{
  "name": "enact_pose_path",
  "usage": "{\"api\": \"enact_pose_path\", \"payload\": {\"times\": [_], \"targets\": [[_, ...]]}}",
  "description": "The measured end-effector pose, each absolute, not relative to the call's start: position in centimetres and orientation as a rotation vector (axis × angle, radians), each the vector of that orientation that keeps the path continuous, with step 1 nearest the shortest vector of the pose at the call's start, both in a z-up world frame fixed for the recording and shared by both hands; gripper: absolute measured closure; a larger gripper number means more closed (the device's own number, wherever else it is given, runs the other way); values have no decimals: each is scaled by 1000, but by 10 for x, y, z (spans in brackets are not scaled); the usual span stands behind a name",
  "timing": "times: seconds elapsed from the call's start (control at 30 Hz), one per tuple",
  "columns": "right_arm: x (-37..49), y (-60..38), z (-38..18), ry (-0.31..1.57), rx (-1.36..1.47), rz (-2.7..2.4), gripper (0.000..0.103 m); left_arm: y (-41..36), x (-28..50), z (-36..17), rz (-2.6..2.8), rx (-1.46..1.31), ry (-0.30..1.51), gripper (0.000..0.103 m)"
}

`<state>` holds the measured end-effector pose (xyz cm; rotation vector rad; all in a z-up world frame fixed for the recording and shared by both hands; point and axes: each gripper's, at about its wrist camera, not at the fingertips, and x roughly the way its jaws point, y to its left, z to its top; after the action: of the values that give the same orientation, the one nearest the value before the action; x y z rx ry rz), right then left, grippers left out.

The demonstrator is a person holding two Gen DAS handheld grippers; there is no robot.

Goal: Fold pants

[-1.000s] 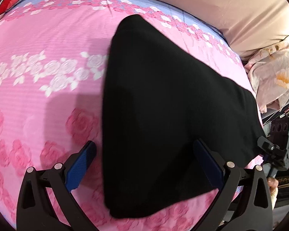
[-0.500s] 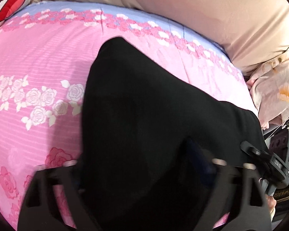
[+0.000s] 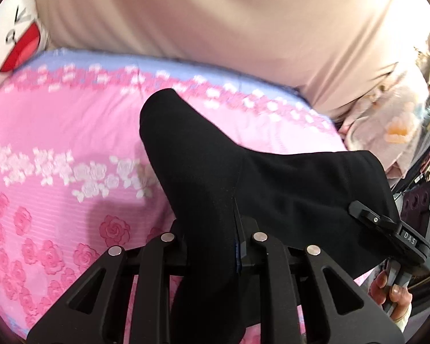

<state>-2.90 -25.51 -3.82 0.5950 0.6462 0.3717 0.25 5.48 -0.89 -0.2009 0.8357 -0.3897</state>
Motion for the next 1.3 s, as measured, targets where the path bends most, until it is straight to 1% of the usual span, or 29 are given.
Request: {"api": "enact_pose_path", "payload": {"times": [0.2,0.43,1.3], "targets": [[-49,-248,-1,551,548,401,68,55,-28,38,-396,-145,696,85],[-60,-238,20,502,508,417,68,49,-45,63,-385,-79,609,85],[-48,-233,12,562,523,414,68,45,-33,52,-383,-74,666,85]]}}
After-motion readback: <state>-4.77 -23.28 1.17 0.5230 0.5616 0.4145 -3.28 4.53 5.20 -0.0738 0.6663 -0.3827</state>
